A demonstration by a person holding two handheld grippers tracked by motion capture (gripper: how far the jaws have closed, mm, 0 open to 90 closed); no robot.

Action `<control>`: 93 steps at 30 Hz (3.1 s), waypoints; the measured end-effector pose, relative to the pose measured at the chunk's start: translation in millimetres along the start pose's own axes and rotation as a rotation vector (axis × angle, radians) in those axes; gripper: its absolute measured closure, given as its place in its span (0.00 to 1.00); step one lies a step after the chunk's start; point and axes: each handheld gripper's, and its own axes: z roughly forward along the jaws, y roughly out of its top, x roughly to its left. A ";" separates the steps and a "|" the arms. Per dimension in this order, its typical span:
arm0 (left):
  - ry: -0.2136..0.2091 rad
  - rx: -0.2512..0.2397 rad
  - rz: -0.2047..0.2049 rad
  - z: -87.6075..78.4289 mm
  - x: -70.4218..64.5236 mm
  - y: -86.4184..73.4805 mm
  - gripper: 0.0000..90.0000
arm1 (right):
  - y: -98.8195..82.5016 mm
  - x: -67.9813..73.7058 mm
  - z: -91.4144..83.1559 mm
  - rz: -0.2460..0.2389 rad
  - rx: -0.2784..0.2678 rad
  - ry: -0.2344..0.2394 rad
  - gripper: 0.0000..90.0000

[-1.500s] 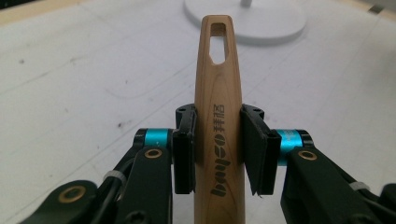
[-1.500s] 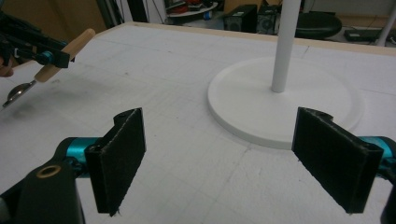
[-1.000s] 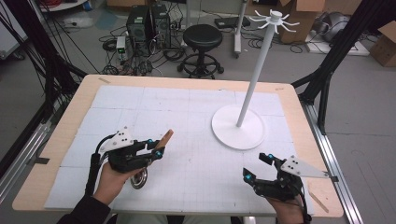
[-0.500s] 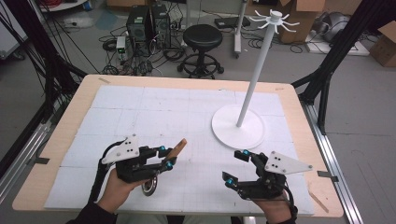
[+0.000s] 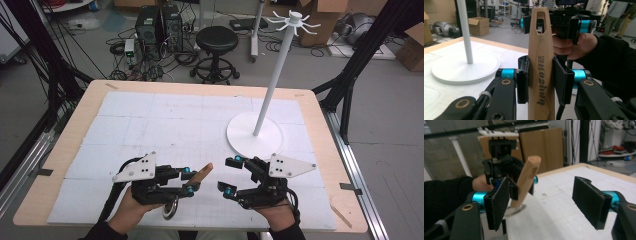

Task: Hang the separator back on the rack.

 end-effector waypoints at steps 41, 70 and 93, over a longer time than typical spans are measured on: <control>-0.120 0.018 -0.049 5.5 -10.1 0.1 0.56 | 20.4 18.3 25.7 0.005 0.010 0.147 0.79; 0.132 0.175 -0.051 34.3 -16.9 -5.1 0.77 | 39.1 41.7 37.3 0.013 0.093 -0.238 0.79; -0.028 0.138 -0.056 19.4 -7.2 0.5 0.78 | 29.3 7.8 16.9 0.068 -0.039 0.053 0.30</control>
